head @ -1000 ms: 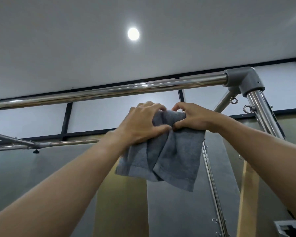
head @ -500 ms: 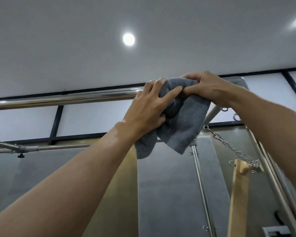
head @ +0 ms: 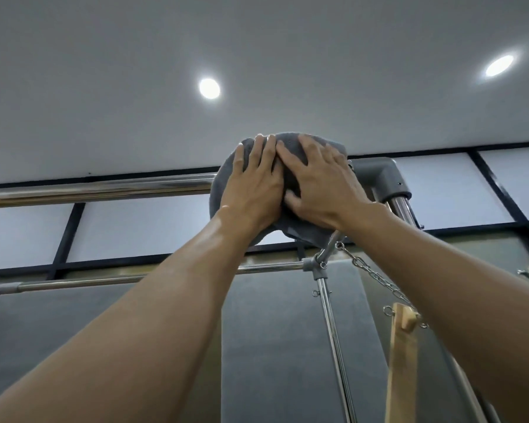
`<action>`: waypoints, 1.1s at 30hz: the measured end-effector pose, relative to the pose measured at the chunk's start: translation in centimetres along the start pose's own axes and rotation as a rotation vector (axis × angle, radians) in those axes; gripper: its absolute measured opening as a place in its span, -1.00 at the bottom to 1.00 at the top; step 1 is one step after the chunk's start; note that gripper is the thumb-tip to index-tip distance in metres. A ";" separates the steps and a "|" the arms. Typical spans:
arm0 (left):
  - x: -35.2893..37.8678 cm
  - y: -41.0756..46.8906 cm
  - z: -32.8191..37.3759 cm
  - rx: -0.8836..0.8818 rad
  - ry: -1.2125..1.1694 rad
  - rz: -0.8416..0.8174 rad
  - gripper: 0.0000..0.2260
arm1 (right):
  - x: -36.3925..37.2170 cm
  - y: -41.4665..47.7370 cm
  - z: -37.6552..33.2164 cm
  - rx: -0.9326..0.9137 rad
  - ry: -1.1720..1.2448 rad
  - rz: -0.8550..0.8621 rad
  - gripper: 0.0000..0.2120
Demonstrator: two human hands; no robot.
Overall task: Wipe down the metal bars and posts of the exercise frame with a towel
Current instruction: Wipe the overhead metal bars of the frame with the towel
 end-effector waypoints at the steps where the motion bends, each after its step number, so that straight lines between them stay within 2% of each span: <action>1: 0.4 -0.1 0.1 0.015 -0.037 -0.031 -0.29 | 0.9 -0.5 0.7 0.000 -0.023 -0.062 -0.20; 4: 0.8 -0.3 0.6 0.076 -0.061 -0.093 -0.05 | 2.0 -1.6 2.5 0.004 -0.148 -0.143 0.05; 6: 0.7 0.2 0.5 0.055 -0.061 -0.087 -0.01 | 1.4 -0.7 3.3 0.030 -0.181 -0.125 0.06; 10: 1.3 0.1 -1.5 -0.127 -0.161 -0.089 -0.16 | 1.3 2.2 1.9 0.050 -0.168 -0.068 -0.06; 13: 1.2 -2.2 -2.1 -0.196 -0.135 0.024 -0.27 | 2.1 0.7 0.3 -0.022 -0.159 0.004 -0.07; 15: 0.6 -2.9 -1.5 -0.182 -0.127 0.078 -0.30 | 1.2 -0.9 0.7 -0.065 -0.128 0.075 -0.12; 19: 0.0 -0.5 -0.5 -0.134 -0.109 0.022 -0.38 | -0.5 -0.1 2.6 0.002 -0.071 0.114 -0.25; 22: 0.2 0.4 -1.4 -0.180 -0.080 -0.001 -0.48 | -0.1 1.0 1.4 0.032 0.004 0.114 -0.39; 25: -0.4 -1.5 -1.1 -0.138 -0.005 0.122 -0.59 | 0.2 -0.6 0.7 -0.018 0.068 0.119 -0.48; 28: -1.5 -1.7 1.4 -0.018 0.028 0.207 -0.66 | -0.9 -2.8 2.7 -0.038 0.095 0.178 -0.58; 30: -1.8 -0.3 2.4 0.008 -0.003 0.190 -0.68 | -1.6 -3.0 3.8 -0.005 0.083 0.212 -0.56; 33: -0.6 1.0 1.0 -0.080 -0.077 0.117 -0.59 | -0.6 -1.4 3.2 0.072 0.055 0.111 -0.31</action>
Point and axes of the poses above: each hand's wrist, its own y-axis towards the middle knuckle, its own x-axis out of the palm, z = x × y, the point moved 10 cm from there along y, towards the middle knuckle, and after that the axes turned 11 degrees about y, right-handed, at the moved point
